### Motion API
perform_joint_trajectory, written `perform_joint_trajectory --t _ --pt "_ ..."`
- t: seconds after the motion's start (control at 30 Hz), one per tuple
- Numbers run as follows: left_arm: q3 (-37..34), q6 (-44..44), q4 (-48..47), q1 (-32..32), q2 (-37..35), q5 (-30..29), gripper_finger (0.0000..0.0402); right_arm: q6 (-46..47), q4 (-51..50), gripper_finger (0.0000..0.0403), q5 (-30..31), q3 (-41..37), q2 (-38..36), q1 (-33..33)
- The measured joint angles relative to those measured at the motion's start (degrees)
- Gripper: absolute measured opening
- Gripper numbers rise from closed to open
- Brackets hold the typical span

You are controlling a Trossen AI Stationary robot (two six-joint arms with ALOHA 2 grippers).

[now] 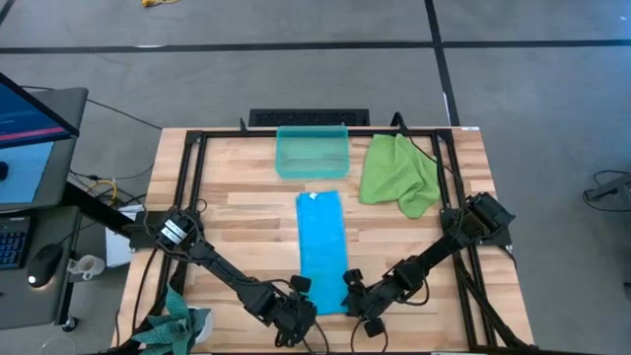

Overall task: Roll microfiber towels into tight, uniform cylinder then place into a basket
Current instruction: Fold the blue microfiber cloth

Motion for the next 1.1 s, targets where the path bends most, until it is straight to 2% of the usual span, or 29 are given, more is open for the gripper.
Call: perform_joint_trajectory --t 0.17,0.43,0.67,0.87,1.1 --pt "-0.04 1.82 0.36 -0.34 0.1 -0.6 0.0013 0.76 -0.14 0.0097 0.06 -0.02 0.0 -0.09" --pt "2.77 3.31 -2.52 -1.23 0.68 -3.25 0.0005 0.48 -1.18 0.0012 -0.58 -0.17 -1.67 0.91" --pt "9.77 0.98 -13.35 -2.99 0.72 -7.03 0.0004 -0.52 -3.4 0.0023 -0.13 4.17 -3.71 3.96" --pt "17.63 -1.15 -21.8 -6.41 0.61 -10.38 0.0002 -0.75 -13.72 0.0007 2.69 10.38 -3.76 5.63" --pt "27.22 -8.71 -31.58 -10.6 0.44 -20.52 0.0003 0.93 -19.2 0.0022 7.47 15.73 -3.91 7.38"
